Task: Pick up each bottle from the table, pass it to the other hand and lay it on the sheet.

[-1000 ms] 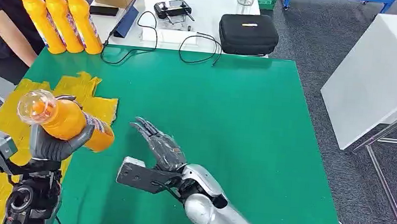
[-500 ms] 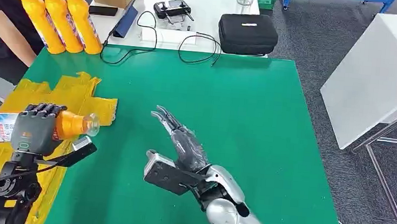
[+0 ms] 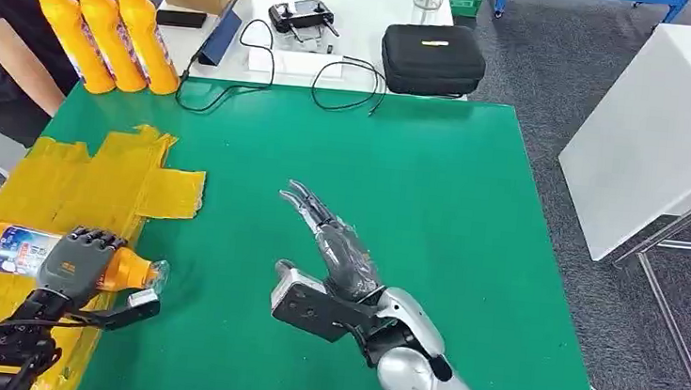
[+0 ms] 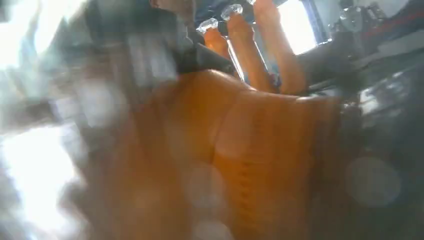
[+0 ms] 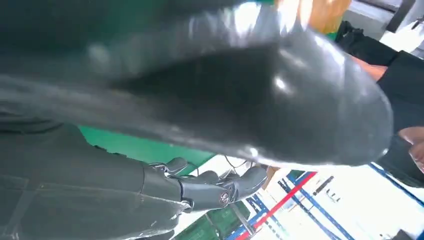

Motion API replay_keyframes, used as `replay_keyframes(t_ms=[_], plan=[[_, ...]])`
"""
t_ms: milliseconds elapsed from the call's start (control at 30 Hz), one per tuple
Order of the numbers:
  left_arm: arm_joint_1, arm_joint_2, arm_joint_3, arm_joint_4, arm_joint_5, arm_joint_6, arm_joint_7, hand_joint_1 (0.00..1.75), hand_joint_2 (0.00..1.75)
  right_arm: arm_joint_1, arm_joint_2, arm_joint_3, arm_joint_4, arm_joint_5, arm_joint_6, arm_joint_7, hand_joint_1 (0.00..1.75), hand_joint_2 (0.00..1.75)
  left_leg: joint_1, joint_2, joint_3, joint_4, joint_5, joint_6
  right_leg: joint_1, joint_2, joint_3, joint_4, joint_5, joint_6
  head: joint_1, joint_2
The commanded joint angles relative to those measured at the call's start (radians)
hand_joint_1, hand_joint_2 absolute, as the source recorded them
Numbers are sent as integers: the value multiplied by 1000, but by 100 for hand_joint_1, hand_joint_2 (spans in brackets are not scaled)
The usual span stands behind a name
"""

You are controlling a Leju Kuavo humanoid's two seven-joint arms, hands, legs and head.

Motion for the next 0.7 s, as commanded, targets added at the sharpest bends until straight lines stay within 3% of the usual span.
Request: replay_keyframes(t_ms=[33,167,200,233,700], plan=[[-19,28,-71,160,71,-37,-75,175,175,-12,-27,-7,3,-11,15,-7,0,0,0,1,4,-1,0,0,0,1,3,-1,0,0,0,0],[-17,30,-71,165,90,-52,-93,175,175,-14,-27,-6,6,-12,17,-8,0,0,0,2,5,-1,-1,-1,0,1,4,-1,0,-1,0,0],[-14,31,-68,165,107,-57,-110,175,0,-15,-27,-5,8,-14,19,-11,0,0,-1,2,6,-2,-1,-1,0,1,4,0,0,-1,0,0],[-18,31,-66,172,102,-67,-93,0,0,-13,-26,-6,9,-14,19,-11,0,0,-1,2,7,-2,-1,-1,0,1,5,0,0,-1,0,0],[19,24,-7,85,182,-62,-125,0,0,3,-28,-14,16,-20,25,-18,0,0,0,1,9,-1,-1,-2,1,1,9,-1,0,-1,0,0]])
